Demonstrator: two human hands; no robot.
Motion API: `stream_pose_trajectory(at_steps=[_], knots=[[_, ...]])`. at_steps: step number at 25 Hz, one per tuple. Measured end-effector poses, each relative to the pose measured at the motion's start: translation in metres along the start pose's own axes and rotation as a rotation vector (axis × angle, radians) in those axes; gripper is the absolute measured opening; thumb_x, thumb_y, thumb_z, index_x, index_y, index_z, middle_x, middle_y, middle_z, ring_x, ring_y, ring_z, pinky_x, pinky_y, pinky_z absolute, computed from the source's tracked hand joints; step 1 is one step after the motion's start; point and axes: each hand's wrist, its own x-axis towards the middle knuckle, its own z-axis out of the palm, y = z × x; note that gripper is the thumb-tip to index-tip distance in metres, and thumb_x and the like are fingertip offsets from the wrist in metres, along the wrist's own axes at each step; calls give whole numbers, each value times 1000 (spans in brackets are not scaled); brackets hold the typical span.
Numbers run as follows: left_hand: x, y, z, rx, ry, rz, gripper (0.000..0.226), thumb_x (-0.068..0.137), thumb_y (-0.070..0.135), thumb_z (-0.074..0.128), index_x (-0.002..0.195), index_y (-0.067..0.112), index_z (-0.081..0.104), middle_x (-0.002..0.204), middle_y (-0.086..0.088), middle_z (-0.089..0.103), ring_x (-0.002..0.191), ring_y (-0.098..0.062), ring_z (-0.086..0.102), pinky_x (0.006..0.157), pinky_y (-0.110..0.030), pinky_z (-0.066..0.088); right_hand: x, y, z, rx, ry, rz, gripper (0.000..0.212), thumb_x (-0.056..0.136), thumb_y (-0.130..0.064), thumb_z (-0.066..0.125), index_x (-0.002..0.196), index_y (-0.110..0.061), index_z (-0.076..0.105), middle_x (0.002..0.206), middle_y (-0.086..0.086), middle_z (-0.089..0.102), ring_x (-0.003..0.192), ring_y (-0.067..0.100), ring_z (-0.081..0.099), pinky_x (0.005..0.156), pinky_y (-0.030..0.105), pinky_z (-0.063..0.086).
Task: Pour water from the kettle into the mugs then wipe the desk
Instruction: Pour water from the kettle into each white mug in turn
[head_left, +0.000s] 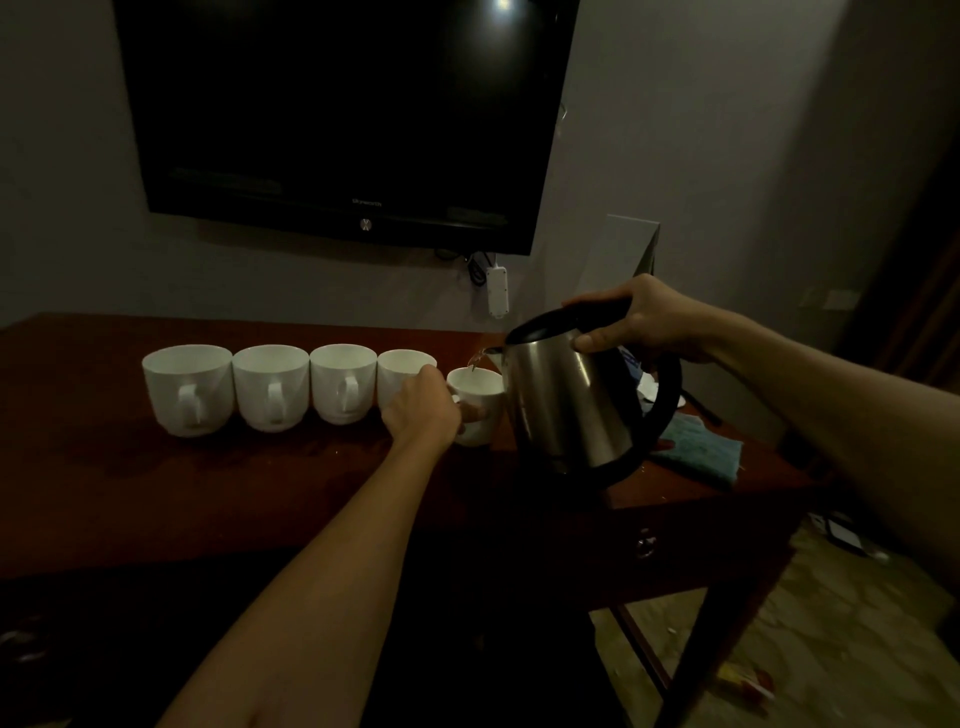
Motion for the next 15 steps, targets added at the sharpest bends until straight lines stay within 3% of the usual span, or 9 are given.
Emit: stream_pose_trajectory(at_steps=[6,11,15], knots=[[4,-2,4,19,36,1,32,86,38,76,105,17,60,93,0,66,84,-16,60,56,-28,37,-2,-1,1,44,-11,-10,57,64,-41,80,119,-45,63,117,8,68,113,53,55,89,68,49],[4,-3,5,19,42,2,43,79,44,81,106,17,59,97,0,66,89,-19,61,58,-30,38,-5,-3,2,49,-18,-6,53,67,-37,77,117,-45,62,117,9,66,110,53,56,89,66,50],[8,-4,8,14,51,11,35,83,40,78,104,18,60,96,0,68,87,-18,63,55,-28,37,-6,-6,2,58,-21,18,50,69,-36,76,115,-47,61,119,10,65,96,46,61,80,53,56]])
